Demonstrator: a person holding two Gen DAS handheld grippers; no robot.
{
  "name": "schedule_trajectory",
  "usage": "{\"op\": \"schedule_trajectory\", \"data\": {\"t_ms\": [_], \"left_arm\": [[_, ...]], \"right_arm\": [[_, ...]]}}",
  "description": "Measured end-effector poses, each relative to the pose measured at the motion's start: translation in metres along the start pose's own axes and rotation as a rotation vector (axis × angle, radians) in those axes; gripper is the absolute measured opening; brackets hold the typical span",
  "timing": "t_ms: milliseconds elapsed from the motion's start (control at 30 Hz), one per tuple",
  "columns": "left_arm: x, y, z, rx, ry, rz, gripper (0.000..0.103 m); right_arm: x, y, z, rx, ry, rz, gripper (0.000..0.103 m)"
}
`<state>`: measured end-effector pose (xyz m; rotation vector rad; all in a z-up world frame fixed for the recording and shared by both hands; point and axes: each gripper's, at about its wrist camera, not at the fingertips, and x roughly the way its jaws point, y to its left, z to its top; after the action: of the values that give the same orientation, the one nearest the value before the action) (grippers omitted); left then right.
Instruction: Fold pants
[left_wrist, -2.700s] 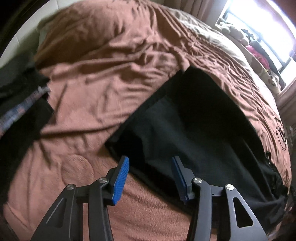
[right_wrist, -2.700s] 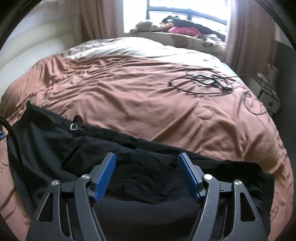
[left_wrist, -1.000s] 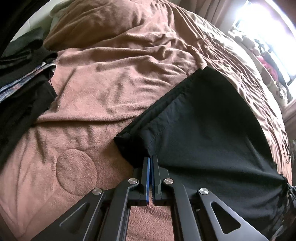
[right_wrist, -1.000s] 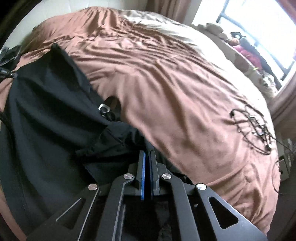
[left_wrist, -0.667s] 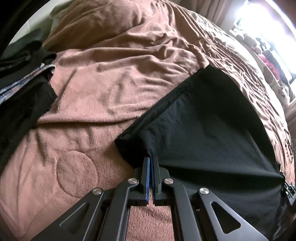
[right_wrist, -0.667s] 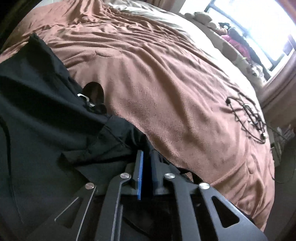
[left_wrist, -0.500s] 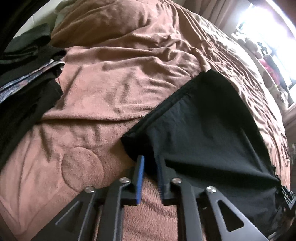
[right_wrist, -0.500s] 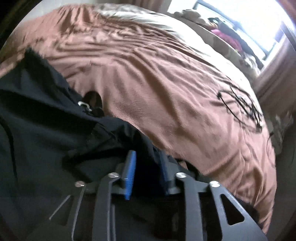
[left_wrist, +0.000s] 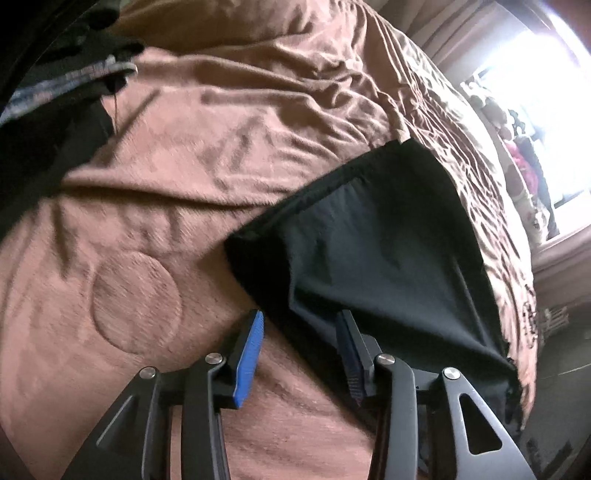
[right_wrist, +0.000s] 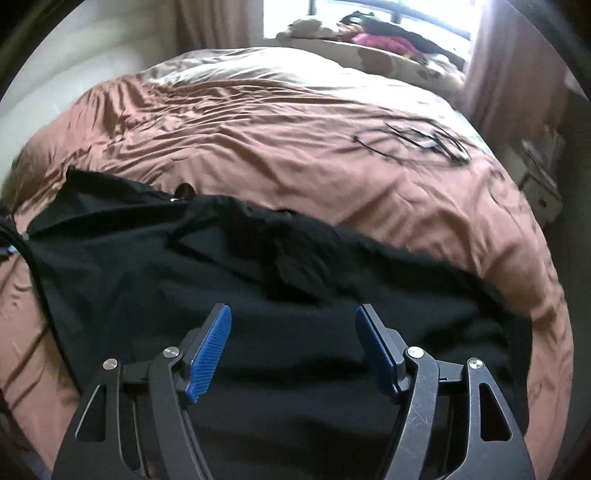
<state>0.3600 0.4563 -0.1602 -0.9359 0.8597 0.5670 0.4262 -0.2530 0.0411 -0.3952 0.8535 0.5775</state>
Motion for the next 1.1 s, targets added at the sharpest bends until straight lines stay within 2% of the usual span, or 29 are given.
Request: {"op": "schedule_trajectory", "data": {"t_ms": [100,333,500,633,800,967,1100], "left_arm": [[0.003,-0.002,-0.001,0.007,-0.006,0.006,0.043],[0.007,0.006,0.001,-0.05,0.0,-0.009,0.043],[0.005,0.005,-0.002,-0.034,0.014,0.001,0.043],[0.006,0.005,-0.003,-0.049,-0.014,-0.004,0.043],[0.01,0.001,-0.002,-0.036,-0.044,-0.013,0.043],[0.012,0.007,0.003,-0.082,-0.082,-0.063,0.043],[0.01,0.015,-0.002,-0.142,-0.104,-0.114,0.043]], "right_arm": [[-0.025,-0.018,-0.018,0.037,-0.009,-0.012,0.068],[-0.064,-0.044,-0.065,0.162,-0.006,-0.025,0.068],[-0.078,-0.063,-0.098,0.297,0.01,0.015,0.068],[-0.081,-0.083,-0.121,0.416,0.011,0.016,0.068],[-0.078,-0.111,-0.147,0.57,0.004,0.065,0.068],[-0.059,-0.136,-0.169,0.761,-0.054,0.177,0.068],[-0.042,-0.155,-0.183,0.923,-0.125,0.249,0.053]]}}
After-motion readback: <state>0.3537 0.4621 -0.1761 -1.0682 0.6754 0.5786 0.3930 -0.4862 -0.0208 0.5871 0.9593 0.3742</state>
